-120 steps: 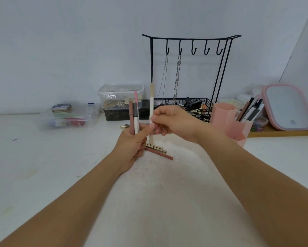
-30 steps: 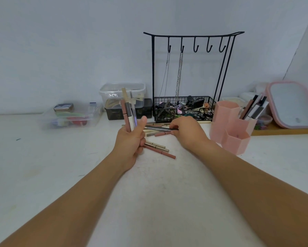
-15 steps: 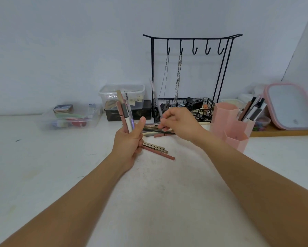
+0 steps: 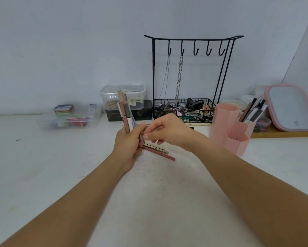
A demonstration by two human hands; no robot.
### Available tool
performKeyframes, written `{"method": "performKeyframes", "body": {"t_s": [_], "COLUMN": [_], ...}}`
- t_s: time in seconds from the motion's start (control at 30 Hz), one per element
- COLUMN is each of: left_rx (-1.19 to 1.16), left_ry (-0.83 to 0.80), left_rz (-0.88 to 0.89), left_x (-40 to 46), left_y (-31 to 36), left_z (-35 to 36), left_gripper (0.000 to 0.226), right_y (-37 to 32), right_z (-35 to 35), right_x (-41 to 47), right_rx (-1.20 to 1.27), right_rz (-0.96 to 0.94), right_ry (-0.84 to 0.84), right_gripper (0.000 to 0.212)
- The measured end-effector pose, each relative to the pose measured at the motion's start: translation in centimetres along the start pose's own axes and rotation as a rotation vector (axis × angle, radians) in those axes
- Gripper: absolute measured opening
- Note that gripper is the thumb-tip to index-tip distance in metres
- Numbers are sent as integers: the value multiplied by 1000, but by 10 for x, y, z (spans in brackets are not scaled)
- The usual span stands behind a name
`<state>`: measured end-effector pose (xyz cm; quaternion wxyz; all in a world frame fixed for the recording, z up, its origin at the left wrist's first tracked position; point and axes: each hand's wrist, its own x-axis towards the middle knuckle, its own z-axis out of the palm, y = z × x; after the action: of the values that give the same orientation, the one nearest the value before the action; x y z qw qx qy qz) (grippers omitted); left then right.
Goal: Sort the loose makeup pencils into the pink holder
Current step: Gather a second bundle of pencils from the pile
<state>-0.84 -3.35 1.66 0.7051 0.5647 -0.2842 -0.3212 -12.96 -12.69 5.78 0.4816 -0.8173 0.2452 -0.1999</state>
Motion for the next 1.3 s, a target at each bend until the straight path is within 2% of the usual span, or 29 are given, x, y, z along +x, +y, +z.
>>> {"method": "performKeyframes", "body": {"t_s": [0.07,0.17,0.23,0.33,0.63,0.73,0.8,0.93,1.0,1.13,1.3], "left_rx": [10,-13,-23,-53,-81,-64,-47,-38,-50,-66,-50], "left_ry": [10,28,22,2,21,13,3,-19,-40,-109,-123], "left_rz": [2,-15,-13,3,-40,-59,-76,-76,-58,-16,-8], "left_x": [2,2,1,-1,-3,-3,-3,-5,-6,-8,-10], "left_y": [-2,0,0,1,4,5,5,7,7,7,6], "left_z": [0,1,0,-1,0,0,0,1,1,1,2], "left_gripper": [21,15,16,22,38,42,41,40,42,43,25], "right_y": [2,12,19,29,54,49,39,11,-2,-15,-11], "right_z": [-13,-37,-47,-48,-41,-46,-52,-52,-43,-16,4], "right_x": [1,4,5,7,15,12,9,-2,-6,-8,-7], "right_rx": [-58,-482,-657,-726,-774,-686,-535,75,275,327,284], "right_rz": [17,-20,28,72,61,83,124,171,157,78,67], "right_ry": [98,292,287,230,236,199,162,62,-38,-123,-131], "right_gripper": [16,14,20,23,8,5,2,10,10,9,13]}}
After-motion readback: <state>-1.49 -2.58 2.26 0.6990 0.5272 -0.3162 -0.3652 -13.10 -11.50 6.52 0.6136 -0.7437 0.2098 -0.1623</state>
